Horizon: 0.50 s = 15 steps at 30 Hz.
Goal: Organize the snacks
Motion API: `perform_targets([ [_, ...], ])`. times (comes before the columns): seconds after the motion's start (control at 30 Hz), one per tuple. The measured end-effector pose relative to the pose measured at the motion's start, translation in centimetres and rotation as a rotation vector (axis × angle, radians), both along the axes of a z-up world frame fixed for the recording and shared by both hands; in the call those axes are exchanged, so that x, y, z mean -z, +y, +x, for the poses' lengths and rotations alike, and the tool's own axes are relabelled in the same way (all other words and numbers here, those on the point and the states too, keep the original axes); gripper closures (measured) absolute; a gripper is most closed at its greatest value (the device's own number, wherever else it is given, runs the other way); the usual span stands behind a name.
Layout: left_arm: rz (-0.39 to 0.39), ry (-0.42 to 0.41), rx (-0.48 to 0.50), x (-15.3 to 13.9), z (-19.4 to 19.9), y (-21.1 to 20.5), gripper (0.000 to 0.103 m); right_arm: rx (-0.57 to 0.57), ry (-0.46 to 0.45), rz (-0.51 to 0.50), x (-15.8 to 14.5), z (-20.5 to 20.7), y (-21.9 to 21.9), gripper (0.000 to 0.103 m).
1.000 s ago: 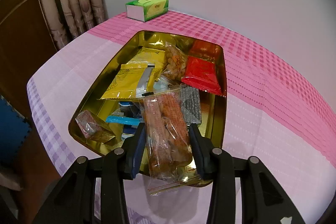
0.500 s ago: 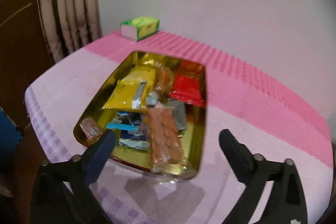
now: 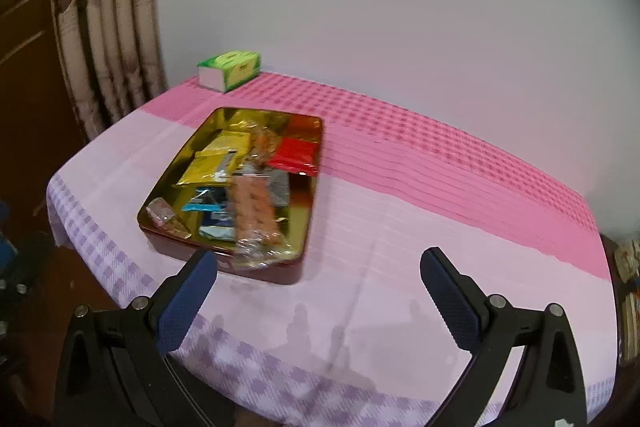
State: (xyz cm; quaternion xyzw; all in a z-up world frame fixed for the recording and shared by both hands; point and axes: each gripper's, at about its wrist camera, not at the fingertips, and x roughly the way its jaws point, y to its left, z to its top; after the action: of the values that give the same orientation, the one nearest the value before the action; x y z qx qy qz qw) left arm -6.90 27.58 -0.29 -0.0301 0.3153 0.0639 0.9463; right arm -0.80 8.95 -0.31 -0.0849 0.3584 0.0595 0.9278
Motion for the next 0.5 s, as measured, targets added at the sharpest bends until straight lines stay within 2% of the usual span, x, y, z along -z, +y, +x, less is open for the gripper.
perform_targets([
  [0.17, 0.035, 0.021, 0.020, 0.3, 0.1, -1.5, 0.007, 0.030, -0.034, 0.001, -1.5, -1.9, -2.0, 0.002],
  [0.5, 0.004, 0.012, 0.076, 0.7, -0.8, -3.4, 0.007, 0.047, -0.094, 0.008, -3.6, -4.5, -4.1, 0.002],
])
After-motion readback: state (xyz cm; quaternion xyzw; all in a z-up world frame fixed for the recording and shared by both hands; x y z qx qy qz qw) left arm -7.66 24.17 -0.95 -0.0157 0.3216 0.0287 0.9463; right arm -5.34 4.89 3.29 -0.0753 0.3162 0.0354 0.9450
